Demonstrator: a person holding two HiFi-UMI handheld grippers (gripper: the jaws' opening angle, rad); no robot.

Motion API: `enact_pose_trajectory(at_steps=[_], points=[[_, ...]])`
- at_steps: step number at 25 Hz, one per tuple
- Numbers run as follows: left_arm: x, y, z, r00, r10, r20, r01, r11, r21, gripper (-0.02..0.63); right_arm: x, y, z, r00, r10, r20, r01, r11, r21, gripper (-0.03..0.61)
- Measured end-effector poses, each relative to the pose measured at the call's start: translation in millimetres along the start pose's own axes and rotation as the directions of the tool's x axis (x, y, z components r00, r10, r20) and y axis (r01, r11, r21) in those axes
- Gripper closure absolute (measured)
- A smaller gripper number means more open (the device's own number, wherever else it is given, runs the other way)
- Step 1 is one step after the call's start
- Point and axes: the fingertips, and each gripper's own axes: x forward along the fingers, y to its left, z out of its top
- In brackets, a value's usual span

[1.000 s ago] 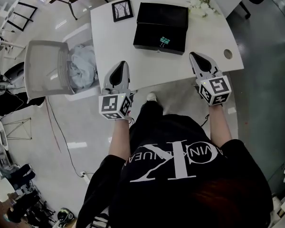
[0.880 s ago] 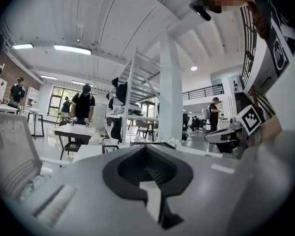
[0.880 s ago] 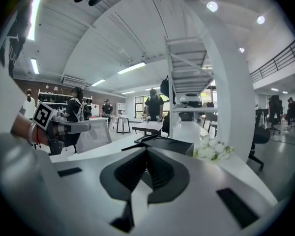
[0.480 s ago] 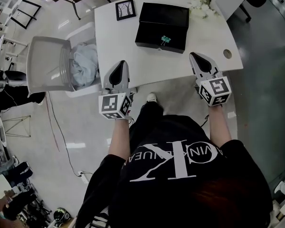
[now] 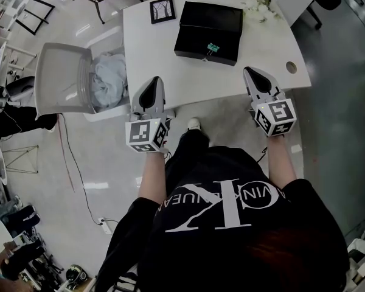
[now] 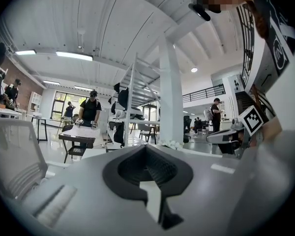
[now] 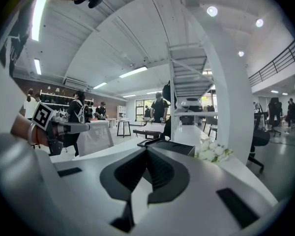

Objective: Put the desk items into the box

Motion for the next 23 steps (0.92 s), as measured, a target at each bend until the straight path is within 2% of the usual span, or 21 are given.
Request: enact_pose_trajectory(at_steps=[5, 13, 23], points=[[-4.0, -0.9, 9.0, 0.999, 0.018, 0.026, -0.019, 1.0, 0.025, 0.604, -3.8, -1.2, 4.6, 1.0, 0.003, 0.023, -0.004, 1.0, 0.011, 0.565], [-3.8, -10.8, 7.6, 1.0, -0.002, 0.026, 0.001, 0.999, 0.037, 0.604, -6.6, 2.9, 1.3, 1.0, 0.023, 0.021, -0.023, 1.0, -0.008, 0.565], [-10.6, -15.1, 8.8, 1.0, 0.014, 0.019, -0.015, 0.999, 0.048, 0.604, -23.2, 8.1, 3.9, 0.996, 0.066, 0.063, -0.068, 0.997, 0.036, 0.565]])
